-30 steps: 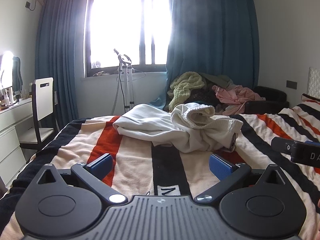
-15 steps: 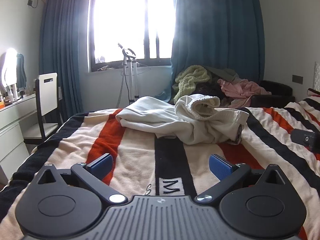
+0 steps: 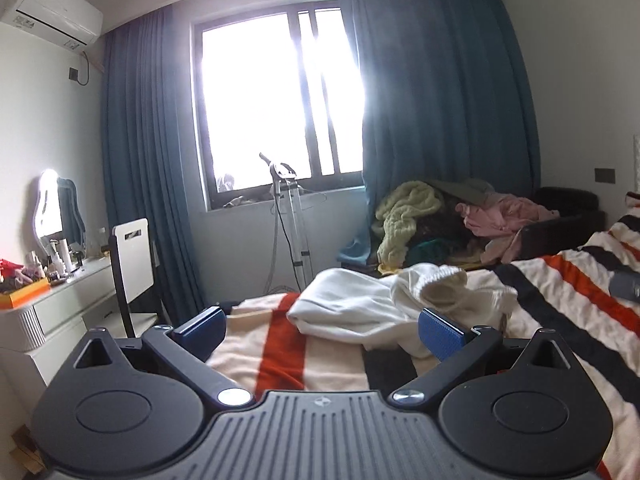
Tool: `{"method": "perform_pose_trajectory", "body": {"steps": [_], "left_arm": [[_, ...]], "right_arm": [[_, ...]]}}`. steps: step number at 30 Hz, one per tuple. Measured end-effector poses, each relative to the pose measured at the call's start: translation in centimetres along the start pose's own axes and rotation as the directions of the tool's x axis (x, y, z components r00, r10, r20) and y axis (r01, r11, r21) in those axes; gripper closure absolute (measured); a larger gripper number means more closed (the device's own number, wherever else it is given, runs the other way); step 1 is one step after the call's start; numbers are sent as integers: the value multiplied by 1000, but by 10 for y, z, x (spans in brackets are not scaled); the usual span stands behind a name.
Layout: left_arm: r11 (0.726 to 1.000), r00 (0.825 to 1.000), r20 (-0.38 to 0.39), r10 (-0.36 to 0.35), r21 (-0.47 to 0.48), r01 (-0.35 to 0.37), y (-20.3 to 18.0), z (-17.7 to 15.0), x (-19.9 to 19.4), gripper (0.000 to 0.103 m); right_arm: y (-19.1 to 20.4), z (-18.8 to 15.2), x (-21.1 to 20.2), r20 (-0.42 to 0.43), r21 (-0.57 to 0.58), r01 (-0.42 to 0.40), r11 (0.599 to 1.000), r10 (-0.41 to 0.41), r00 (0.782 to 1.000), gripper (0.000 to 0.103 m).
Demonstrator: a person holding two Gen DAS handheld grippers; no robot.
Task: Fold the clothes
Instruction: 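Move both grippers toward the white garment on the bed, then grasp the ribbed cuff with the left gripper while the right gripper approaches the other cuff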
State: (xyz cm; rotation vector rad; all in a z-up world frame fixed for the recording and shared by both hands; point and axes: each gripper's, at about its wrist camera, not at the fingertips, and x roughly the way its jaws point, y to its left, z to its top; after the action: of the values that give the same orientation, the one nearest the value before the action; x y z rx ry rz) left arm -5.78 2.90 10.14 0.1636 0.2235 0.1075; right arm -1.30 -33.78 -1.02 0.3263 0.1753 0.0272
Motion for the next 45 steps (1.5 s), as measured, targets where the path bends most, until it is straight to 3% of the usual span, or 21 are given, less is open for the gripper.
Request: {"method": "perform_pose_trajectory", "body": {"steps": [4, 9, 13, 16, 21, 24, 29, 35, 37, 41, 43, 45], "left_arm": [[999, 998, -68, 11, 42, -9, 16, 35, -17, 0], [997, 994, -91, -58, -54, 53, 35, 88, -17, 0], [993, 991, -114, -63, -109, 51, 33, 102, 19, 0], [990, 981, -169, -92, -121, 72, 18, 90, 63, 0], [985, 950, -262, -172, -51, 164, -28, 42, 141, 0], [978, 942, -287, -177, 53, 200, -67, 20, 185, 2], [960, 942, -275, -194, 143, 240, -128, 7, 268, 6], [958, 955, -197, -220, 140, 250, -172, 2, 384, 12], [947, 950, -186, -249, 159, 280, -181, -3, 416, 14], [905, 934, -167, -318, 242, 351, -201, -15, 459, 18], [898, 938, -170, -302, 279, 339, -209, -22, 475, 23], [885, 958, -126, -258, 366, 286, -221, -31, 480, 25]], "right_arm": [[4, 19, -13, 3, 43, 23, 999, -23, 1000, 0], [16, 58, -13, 7, 69, 26, 997, -26, 1000, 0], [20, 92, 8, -70, 175, 22, 984, -10, 998, 0], [17, 94, 19, -64, 196, -3, 981, 16, 998, 0], [-3, 69, 56, -112, 155, -34, 987, 52, 992, 0], [-20, 43, 76, -116, 136, -33, 990, 49, 992, 0], [-50, -7, 121, -178, 73, 42, 996, -28, 984, 0], [-66, -38, 176, -188, 152, 86, 985, -57, 980, 0], [-66, -43, 191, -181, 191, 83, 978, -48, 982, 0], [-67, -62, 227, -205, 210, 104, 972, -61, 977, 0], [-67, -74, 248, -218, 198, 105, 975, -60, 974, 0], [-64, -88, 265, -239, 175, 101, 979, -57, 969, 0]]}}
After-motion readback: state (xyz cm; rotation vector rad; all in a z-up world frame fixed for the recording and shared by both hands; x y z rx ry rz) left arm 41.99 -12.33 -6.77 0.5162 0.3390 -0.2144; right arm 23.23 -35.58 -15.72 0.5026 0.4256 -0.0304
